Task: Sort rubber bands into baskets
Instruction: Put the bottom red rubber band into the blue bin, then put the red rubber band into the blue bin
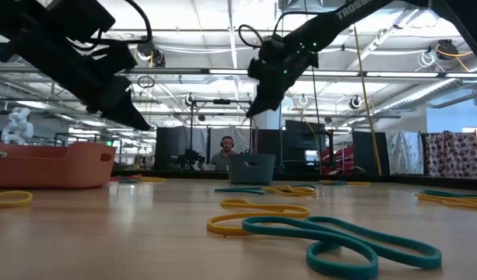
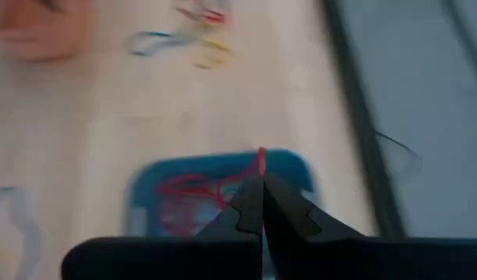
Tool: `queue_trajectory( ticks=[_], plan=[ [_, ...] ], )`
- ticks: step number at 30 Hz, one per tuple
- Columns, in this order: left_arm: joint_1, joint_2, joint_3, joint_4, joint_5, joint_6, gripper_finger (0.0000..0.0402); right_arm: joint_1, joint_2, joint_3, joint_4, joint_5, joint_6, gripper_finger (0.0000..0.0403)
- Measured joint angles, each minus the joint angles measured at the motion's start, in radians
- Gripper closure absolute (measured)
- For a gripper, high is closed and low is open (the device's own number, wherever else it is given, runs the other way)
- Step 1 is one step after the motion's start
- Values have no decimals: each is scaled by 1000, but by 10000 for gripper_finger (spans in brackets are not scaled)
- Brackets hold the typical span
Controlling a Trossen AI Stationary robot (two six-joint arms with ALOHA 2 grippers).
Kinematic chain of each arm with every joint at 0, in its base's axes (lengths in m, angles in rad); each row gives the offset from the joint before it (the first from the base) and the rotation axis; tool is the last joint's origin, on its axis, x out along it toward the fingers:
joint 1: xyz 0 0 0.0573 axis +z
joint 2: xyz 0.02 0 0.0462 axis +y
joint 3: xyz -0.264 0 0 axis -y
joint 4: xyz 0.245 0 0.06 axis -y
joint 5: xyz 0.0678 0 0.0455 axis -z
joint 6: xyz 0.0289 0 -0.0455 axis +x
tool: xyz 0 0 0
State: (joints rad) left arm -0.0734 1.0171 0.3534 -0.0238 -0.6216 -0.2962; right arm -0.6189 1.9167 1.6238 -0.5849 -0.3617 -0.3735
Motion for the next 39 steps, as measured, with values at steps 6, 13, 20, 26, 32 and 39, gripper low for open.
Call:
queue_trajectory(
  ticks=[6,13,20,26,32,39],
  plan=[
    [0,2,0,-29,0,25,309,-1,0,0,0,46,42,388],
    [0,2,0,-37,0,22,309,3,0,0,-1,44,67,345],
    [0,2,0,-37,0,21,309,39,0,0,-1,42,67,313],
    [0,2,0,-37,-1,22,309,93,0,0,62,48,79,307],
    [0,-14,14,-104,-1,14,309,155,24,1,299,42,179,307],
    [57,-84,69,-232,15,9,309,206,160,1,528,-75,288,307]
  ],
)
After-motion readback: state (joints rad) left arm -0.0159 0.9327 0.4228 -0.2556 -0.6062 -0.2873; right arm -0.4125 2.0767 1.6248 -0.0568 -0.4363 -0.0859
